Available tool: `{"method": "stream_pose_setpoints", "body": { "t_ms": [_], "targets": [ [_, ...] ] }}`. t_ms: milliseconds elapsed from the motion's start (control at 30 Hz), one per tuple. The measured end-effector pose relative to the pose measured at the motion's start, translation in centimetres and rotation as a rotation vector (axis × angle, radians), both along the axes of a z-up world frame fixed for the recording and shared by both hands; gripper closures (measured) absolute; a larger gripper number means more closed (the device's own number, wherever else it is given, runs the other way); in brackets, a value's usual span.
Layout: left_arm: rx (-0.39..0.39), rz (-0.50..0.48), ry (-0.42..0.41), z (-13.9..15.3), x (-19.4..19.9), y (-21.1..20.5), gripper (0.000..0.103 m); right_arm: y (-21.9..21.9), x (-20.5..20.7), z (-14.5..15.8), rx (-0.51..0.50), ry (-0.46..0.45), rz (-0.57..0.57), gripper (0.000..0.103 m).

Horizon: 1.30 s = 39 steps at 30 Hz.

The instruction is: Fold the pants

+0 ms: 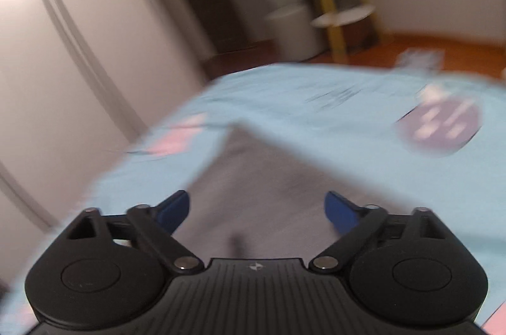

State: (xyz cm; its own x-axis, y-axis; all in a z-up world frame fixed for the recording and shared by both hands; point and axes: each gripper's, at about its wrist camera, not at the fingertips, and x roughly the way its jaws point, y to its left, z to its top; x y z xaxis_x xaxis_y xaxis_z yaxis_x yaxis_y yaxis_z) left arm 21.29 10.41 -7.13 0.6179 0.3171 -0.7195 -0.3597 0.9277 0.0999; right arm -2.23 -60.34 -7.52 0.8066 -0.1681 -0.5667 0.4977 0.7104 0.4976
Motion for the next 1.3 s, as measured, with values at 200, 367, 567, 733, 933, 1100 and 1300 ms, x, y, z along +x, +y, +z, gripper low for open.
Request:
{"method": "stream_pose_setpoints", "body": {
  "t_ms": [200, 367, 567, 733, 933, 1100, 1300],
  "targets": [
    [-0.085, -0.278, 0.076, -2.3, 3.8, -5.3, 0.005, 3.0, 2.3, -4.9, 0.277, 0.048, 0.138, 0.005],
    [0.087, -0.037, 0.093, -3.9, 6.4, -2.8, 0.003, 2.7, 1.9, -5.0, 0.173, 0.013, 0.202, 0.005],
    [0.308, -0.025, 0.104, -2.0, 2.2, -1.1, 0.008, 3.2, 2.9, -4.1, 0.105, 0.021, 0.232, 0.005],
    [0.252, -0.198, 0.068, -2.7, -6.3, -5.3, 0.001, 6.3, 3.2, -2.5, 0.049, 0.031, 0.331, 0.006],
    [0.125, -0.014, 0.101, -5.6, -9.3, -3.0, 0.000, 12.1, 4.7, -3.2, 0.304, 0.036, 0.661, 0.006],
    [0.017, 0.054, 0.129, -3.7, -10.6, -1.9, 0.000, 6.8, 3.0, -3.6, 0.289, 0.176, 0.481, 0.048],
    [-0.089, 0.137, 0.085, -2.0, -11.9, -3.2, 0.000, -2.9, -3.6, -0.8, 0.066, 0.202, 0.013, 0.063]
  ]
}}
